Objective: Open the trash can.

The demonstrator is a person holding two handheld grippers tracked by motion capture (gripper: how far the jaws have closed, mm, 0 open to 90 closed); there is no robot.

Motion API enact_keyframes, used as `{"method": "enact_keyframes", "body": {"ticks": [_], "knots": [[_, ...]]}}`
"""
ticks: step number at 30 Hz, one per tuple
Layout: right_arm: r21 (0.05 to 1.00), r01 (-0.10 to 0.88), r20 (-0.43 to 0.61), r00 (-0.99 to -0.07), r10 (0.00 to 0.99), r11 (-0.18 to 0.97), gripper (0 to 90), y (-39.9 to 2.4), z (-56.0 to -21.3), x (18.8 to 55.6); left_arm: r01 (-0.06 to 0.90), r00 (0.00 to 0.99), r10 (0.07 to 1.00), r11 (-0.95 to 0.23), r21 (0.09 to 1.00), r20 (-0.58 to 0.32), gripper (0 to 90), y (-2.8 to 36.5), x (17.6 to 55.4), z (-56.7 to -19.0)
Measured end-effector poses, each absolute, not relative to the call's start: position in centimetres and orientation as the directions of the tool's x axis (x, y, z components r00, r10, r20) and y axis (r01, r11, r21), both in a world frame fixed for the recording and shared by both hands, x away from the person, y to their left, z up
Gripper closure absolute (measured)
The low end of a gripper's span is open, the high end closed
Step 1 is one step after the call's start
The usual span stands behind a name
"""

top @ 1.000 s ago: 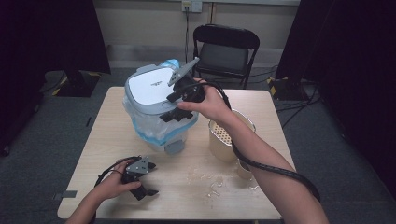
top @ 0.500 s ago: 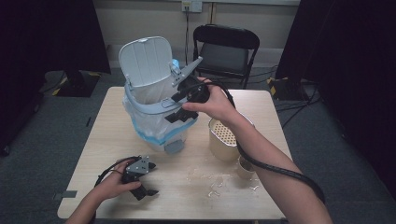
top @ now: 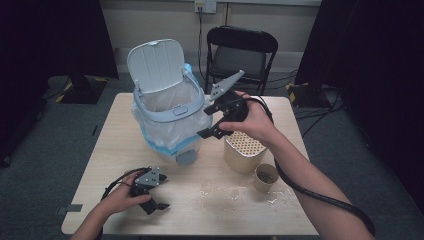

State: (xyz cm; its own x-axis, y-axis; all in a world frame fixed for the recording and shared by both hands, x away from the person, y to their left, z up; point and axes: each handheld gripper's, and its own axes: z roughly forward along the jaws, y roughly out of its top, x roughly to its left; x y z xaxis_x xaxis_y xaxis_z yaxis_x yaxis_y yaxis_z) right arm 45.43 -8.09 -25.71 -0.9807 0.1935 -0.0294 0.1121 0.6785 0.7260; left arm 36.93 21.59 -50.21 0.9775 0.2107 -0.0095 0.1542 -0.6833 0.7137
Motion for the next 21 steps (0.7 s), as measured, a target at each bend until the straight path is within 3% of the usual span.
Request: {"method": "enact_keyframes", "body": {"ticks": [21], "knots": [[0.770,0.217,0.026,-0.950,0.310,0.600,17.6,-15.4,-29.5,44.3,0.155,0.977,0.214,-0.680,0.717,-0.008,0.0,21.6,36.9,-50.3]]}}
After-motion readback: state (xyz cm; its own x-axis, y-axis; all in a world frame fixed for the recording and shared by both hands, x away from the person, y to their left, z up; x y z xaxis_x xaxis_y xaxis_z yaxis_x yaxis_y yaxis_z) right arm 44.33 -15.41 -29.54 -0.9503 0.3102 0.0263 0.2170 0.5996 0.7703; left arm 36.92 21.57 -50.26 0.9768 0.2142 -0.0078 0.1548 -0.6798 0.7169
